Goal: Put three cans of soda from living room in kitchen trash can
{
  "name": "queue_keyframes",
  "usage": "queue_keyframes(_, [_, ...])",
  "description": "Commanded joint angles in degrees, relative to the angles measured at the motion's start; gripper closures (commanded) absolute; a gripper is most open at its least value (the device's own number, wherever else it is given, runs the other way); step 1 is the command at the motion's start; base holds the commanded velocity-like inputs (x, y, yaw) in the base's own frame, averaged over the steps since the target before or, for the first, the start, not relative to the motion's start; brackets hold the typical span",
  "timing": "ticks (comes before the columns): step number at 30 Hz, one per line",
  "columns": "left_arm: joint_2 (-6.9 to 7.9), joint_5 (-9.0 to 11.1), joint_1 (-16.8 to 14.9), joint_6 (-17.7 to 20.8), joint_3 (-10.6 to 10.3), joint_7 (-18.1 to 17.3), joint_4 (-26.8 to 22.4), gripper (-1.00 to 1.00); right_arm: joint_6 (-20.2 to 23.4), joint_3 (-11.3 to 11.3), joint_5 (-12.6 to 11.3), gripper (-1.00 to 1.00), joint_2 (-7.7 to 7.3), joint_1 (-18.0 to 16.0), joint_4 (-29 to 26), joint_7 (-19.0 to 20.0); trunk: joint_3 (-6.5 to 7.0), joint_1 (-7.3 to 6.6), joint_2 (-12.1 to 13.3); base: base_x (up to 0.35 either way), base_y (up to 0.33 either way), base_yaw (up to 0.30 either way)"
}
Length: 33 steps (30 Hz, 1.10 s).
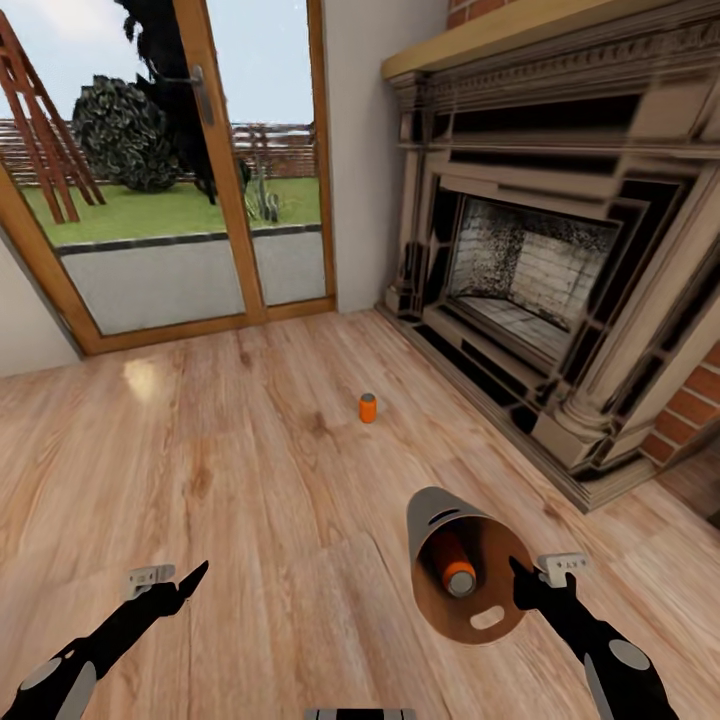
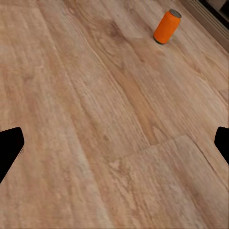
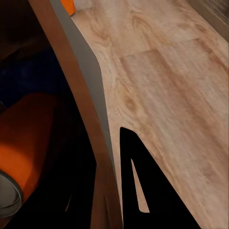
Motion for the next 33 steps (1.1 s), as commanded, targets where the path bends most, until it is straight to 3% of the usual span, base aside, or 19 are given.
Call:
queue_keyframes(1, [0.00, 0.00, 0.00, 0.00, 0.00, 0.00, 0.00, -1.00, 0.07, 0.01, -0.69, 1.00, 0.01, -0.03, -0.09, 0.31, 0.01, -0.01, 0.00, 0.292, 0.129, -0.129])
queue_keyframes(21, [0.01, 0.05, -0.01, -0.04, 0.04, 0.00, 1.59, -1.00, 0.07, 0.01, -0.69, 1.00, 0.25, -0.03, 0.03, 0.31, 0.26, -0.01, 0.00, 0.292, 0.130, -0.234])
queue_keyframes(33, [0.01, 0.09, -0.01, -0.35, 0.06, -0.09, 2.49, -1.00, 0.00, 0.06, -0.69, 1.00, 0.26, -0.03, 0.03, 1.06, 0.30, -0.01, 0.00, 0.292, 0.137, -0.036])
